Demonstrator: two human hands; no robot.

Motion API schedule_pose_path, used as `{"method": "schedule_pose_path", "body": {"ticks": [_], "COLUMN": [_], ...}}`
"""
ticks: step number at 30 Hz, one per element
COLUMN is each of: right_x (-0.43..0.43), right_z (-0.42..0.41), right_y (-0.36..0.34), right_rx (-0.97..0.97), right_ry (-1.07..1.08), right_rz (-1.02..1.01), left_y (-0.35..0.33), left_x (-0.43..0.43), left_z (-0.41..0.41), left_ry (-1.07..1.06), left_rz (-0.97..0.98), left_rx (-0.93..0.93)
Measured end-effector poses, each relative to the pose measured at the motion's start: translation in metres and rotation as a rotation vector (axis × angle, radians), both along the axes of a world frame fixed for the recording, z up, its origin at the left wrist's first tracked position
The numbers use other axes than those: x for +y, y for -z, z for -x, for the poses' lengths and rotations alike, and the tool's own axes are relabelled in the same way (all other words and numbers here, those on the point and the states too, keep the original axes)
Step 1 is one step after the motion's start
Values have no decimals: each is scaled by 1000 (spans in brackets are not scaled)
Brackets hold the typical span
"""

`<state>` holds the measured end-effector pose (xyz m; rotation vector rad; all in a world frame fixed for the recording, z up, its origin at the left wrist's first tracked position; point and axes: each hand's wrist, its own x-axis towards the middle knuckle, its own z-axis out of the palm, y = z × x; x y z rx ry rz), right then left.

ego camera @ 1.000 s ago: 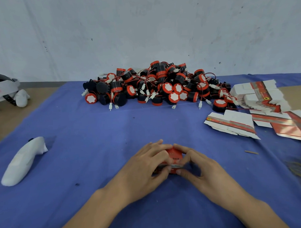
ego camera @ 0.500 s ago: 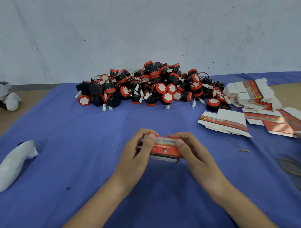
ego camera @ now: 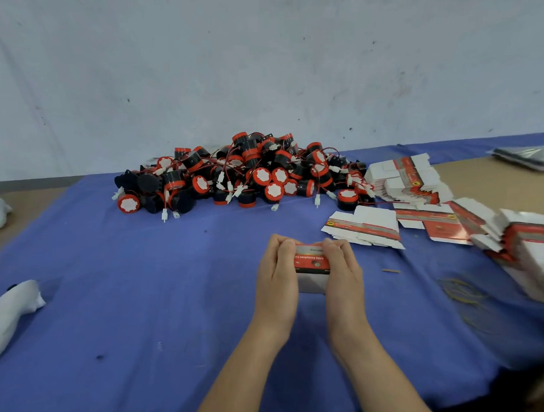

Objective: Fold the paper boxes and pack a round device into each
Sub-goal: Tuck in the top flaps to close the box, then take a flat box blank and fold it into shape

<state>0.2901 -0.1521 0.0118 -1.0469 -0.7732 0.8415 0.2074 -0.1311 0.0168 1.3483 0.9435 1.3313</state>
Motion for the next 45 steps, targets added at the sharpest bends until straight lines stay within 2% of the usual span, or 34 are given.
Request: {"method": "schedule_pose_path", "body": {"ticks": [5, 7, 10, 13, 14, 16, 18, 19, 22, 25, 27, 31, 34, 37, 40, 42, 45], "right_x": [-52, -75, -111, -148, -159, -174, -184, -187, -185, -172, -158, -119, -83, -45, -6, 19, 55], "right_z": [-29, -46, -68, -77, -77, -77, -75, -75, -69, -60, -54, -42, -41, -51, -66, -75, -86], "right_y": [-1, -9, -26, -33, -33, -29, -31, -33, -36, -34, -29, -15, -7, 1, 12, 16, 17], "right_rx": [-54, 19, 127, 42, 2, -105, -183, -201, -217, -198, -202, -258, -337, -518, -812, -1006, -1245], "right_ry": [100, 184, 241, 266, 269, 268, 242, 231, 206, 171, 151, 143, 175, 191, 259, 307, 286], "right_rz": [17, -19, -30, 47, 68, 91, 92, 96, 119, 106, 94, 104, 172, 215, 305, 389, 481], "left_y": [-3, -21, -62, -112, -129, -159, -178, -182, -175, -146, -121, -64, -28, 3, 32, 45, 51], "left_x": [-34, -48, -67, -99, -113, -148, -178, -186, -181, -143, -112, -47, -6, 30, 53, 60, 64], "left_z": [-6, -13, -42, -92, -109, -134, -147, -148, -139, -109, -81, -19, 20, 47, 63, 65, 64], "left_ry": [273, 321, 300, 374, 483, 839, 1098, 1117, 933, 659, 480, 194, 63, -69, -164, -180, -196], "left_rz": [62, 77, 116, 191, 166, 65, -70, -136, -230, -179, -149, -127, -112, -166, -183, -204, -260], "left_rx": [152, 168, 28, -170, -204, -211, -82, -5, 49, 45, 109, 428, 624, 856, 1154, 1239, 1246]}}
